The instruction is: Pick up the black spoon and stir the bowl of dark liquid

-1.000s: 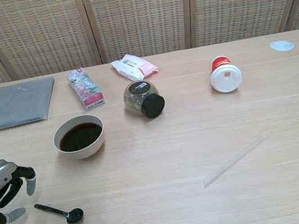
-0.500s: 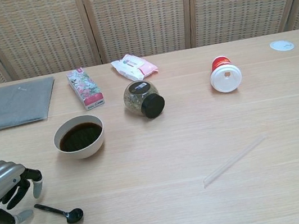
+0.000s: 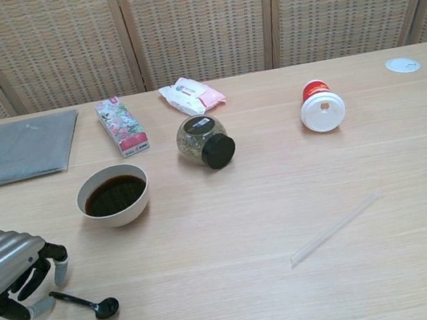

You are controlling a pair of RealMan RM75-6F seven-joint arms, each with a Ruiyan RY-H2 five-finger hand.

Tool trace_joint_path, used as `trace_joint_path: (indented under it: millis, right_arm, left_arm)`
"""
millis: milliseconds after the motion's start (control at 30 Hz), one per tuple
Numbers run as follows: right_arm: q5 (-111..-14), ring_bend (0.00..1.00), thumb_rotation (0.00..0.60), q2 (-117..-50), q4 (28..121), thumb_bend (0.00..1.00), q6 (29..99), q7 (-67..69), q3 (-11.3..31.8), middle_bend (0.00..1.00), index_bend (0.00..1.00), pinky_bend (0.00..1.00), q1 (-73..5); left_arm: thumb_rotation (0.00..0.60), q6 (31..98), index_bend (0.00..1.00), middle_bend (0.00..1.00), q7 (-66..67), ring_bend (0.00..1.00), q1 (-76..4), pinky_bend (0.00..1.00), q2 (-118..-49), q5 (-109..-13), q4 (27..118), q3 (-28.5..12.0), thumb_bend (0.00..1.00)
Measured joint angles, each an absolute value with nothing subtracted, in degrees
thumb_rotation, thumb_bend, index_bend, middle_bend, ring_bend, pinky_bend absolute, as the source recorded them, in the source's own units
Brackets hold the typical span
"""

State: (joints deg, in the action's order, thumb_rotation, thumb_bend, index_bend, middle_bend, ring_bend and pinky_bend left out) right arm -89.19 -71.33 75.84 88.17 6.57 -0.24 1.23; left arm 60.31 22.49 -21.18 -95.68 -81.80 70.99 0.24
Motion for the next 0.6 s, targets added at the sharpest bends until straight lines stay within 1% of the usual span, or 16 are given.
trace_joint_path:
  millis: [600]
  right_arm:
    - [-88.78, 0.00, 0.600, -71.16, 75.45, 0.36, 88.26, 6.93, -0.18, 0.15, 0.24, 0.00, 1.78]
  left_arm:
    - [0.600, 58.23, 0.52, 0.78, 23.81, 0.67, -22.40, 0.69, -96.24, -78.84, 71.24, 0.32, 0.36]
